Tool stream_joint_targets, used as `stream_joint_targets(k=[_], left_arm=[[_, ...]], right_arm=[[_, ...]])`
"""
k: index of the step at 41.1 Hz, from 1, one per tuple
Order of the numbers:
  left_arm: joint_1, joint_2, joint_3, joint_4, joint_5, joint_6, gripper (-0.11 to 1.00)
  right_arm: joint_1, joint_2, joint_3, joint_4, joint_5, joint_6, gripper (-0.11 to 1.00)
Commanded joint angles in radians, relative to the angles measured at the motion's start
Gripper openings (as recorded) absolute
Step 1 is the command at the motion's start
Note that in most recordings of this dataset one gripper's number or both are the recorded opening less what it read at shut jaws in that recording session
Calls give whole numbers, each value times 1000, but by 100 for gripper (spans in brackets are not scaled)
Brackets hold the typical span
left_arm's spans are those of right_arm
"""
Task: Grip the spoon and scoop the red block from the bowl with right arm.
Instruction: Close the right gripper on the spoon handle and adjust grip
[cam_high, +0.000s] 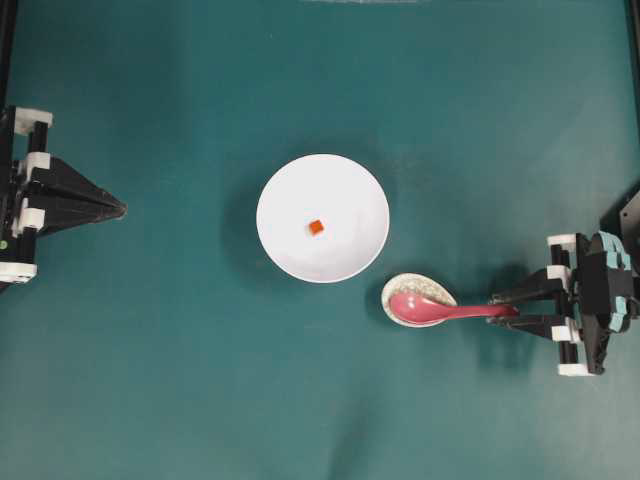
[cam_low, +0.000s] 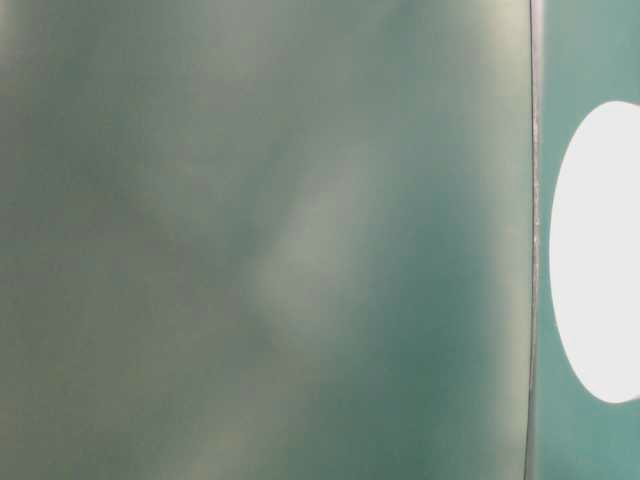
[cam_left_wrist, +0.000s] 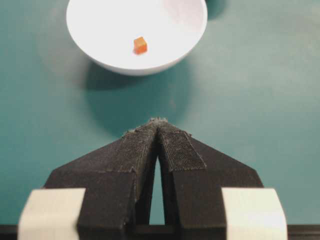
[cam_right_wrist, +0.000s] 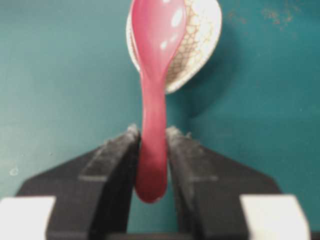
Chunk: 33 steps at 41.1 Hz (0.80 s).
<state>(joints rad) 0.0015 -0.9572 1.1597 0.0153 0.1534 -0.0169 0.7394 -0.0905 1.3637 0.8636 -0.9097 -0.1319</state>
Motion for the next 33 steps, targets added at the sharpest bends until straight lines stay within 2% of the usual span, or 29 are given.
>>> stream_joint_targets(k=[1,22,33], left_arm=[[3,8,-21,2,-6,-2,0],[3,8,-21,2,-5,-2,0],[3,8,-21,0,-5,-2,0]], right_arm=[[5,-12,-12,-3,-3,3,33],[-3,-51,-2,0,-3,6,43],[-5,-75,6,3,11,11,43]])
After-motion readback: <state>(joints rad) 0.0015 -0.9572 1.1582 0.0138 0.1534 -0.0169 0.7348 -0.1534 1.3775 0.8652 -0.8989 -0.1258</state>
